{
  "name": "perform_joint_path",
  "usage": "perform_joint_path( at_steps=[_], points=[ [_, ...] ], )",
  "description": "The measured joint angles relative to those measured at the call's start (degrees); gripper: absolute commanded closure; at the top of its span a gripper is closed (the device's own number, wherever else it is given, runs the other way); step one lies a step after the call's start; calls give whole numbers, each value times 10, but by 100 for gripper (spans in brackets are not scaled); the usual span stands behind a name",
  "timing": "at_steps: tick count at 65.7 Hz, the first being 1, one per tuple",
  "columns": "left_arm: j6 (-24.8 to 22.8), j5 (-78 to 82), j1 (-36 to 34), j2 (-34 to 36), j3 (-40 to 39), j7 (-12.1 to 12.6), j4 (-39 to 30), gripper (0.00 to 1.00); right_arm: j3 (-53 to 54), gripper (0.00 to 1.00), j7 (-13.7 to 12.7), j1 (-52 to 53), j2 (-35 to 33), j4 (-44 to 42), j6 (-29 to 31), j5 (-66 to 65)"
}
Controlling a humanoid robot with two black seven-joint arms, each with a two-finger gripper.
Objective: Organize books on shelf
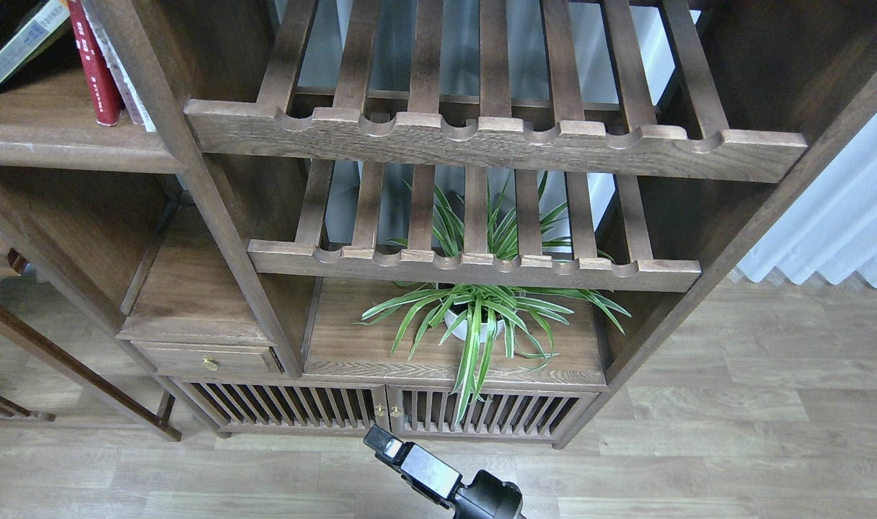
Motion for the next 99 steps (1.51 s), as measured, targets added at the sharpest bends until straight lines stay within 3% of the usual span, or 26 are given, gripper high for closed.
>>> perform_joint_path(
  at_steps=[6, 14, 23, 45, 59, 69, 78, 99],
  points=[
    [0, 0, -2, -13, 4, 0, 12, 76, 2, 1, 0, 0, 0, 0, 0, 0],
    [0, -3, -2, -26, 9, -1, 19, 31, 3, 1, -1, 0, 0, 0, 0, 0],
    [0, -8, 3, -30, 4, -7, 18, 22, 3, 1, -1, 0, 0, 0, 0, 0],
    [0, -90, 30, 28, -4, -11, -16, 20, 8, 1, 1, 0, 0, 0, 0, 0],
    [0, -169, 102, 105, -4, -11, -98, 20, 30, 1, 1, 0, 0, 4, 0, 1],
    [0, -196, 137, 143, -6, -23, -117, 20, 51, 1, 1, 4, 0, 13, 0, 1],
    [0, -229, 172, 163, -7, -41, -141, 20, 61, 1, 1, 6, 0, 17, 0, 1],
    [0, -316, 294, 188, -8, -55, -190, 22, 72, 1, 0, 8, 0, 21, 0, 1]
  ],
)
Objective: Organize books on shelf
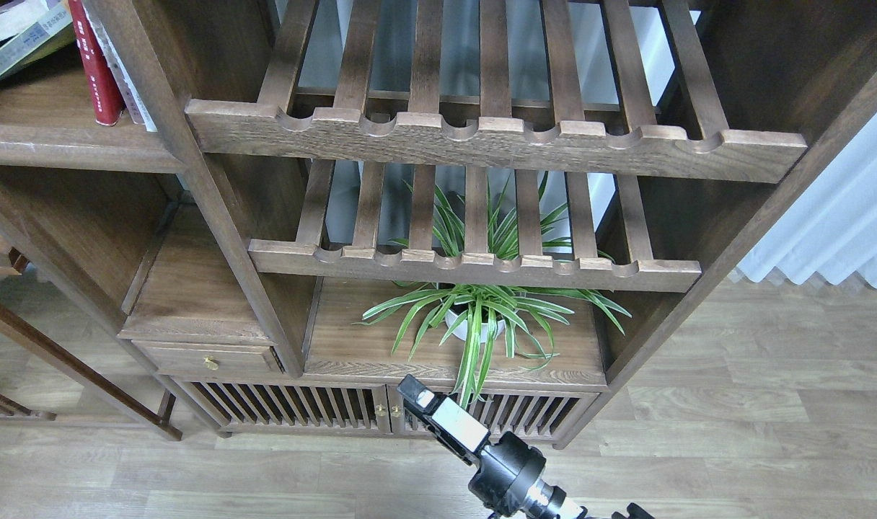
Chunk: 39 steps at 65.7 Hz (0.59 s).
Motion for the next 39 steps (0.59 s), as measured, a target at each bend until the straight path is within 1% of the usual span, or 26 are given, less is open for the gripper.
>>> perform_joint_path(
  at_steps=[10, 24, 39],
  points=[
    [0, -21, 45, 1, 1, -12, -11, 22, 1, 1, 0, 0, 0, 4, 0, 0],
    [0, -32, 99, 1, 2, -47, -39, 23, 1, 1, 0, 1, 0, 4, 0, 0],
    [0, -52, 152, 0, 2, -53, -74, 23, 1, 1, 0, 1, 0, 6, 0, 0]
  ],
)
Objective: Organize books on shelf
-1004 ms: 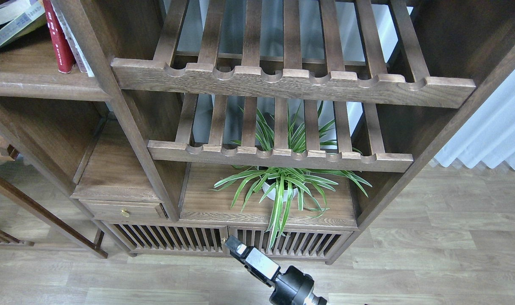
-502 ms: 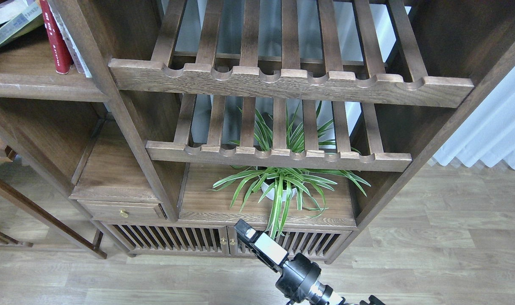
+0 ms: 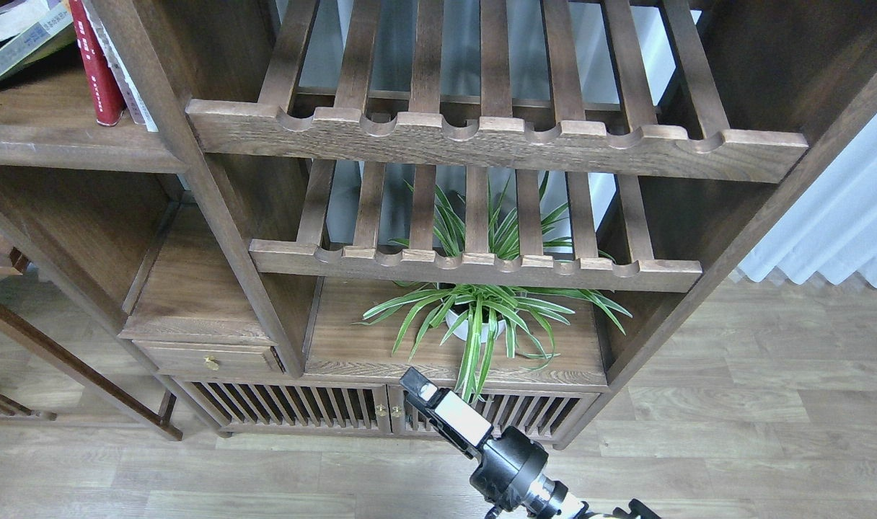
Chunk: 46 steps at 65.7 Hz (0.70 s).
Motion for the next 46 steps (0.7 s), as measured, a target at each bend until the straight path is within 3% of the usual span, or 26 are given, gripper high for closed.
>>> perform_joint_path(
  at_steps=[46],
  points=[
    [0, -14, 108, -44, 1, -9, -65, 25, 1, 1, 0, -1, 0, 1, 0, 0]
  ],
)
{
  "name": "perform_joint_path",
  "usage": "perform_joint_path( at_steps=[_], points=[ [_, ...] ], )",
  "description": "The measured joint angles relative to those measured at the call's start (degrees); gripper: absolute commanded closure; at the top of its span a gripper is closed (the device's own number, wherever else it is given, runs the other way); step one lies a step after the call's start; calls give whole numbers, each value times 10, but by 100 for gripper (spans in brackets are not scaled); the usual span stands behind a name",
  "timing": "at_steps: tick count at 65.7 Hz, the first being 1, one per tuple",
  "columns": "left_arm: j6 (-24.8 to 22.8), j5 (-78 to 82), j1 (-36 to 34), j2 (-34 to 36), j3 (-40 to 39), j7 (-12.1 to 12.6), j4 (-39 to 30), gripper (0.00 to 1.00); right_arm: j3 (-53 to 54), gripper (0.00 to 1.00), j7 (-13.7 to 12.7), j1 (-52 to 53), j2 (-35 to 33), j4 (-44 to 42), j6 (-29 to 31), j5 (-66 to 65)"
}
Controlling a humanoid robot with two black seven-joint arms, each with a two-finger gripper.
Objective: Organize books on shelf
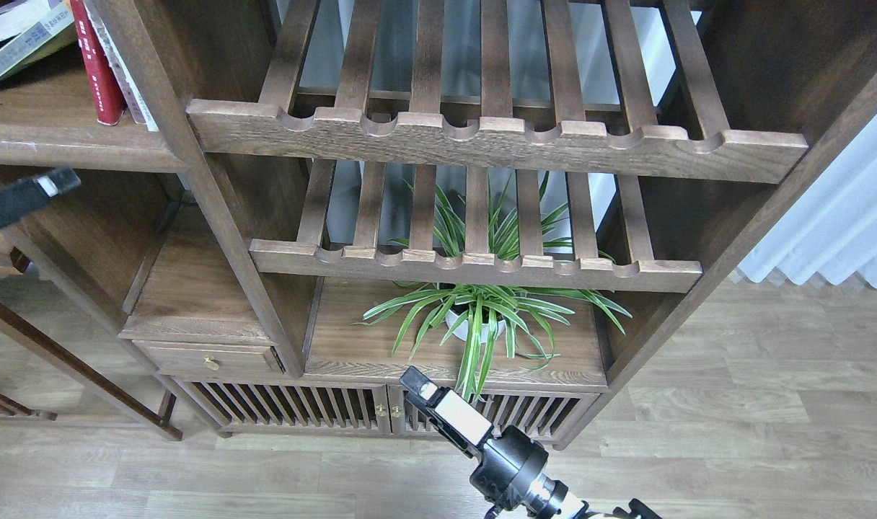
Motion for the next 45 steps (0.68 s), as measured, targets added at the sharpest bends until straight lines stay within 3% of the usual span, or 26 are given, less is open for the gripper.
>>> perform_joint_path(
  at_steps=[17, 45],
  points=[
    [0, -18, 60, -138, -18, -1, 33, 25, 2, 1, 0, 0, 0, 0, 0, 0],
    [0, -18, 130, -223, -37, 0, 58, 22, 7, 1, 1, 1, 0, -1, 0, 1]
  ],
)
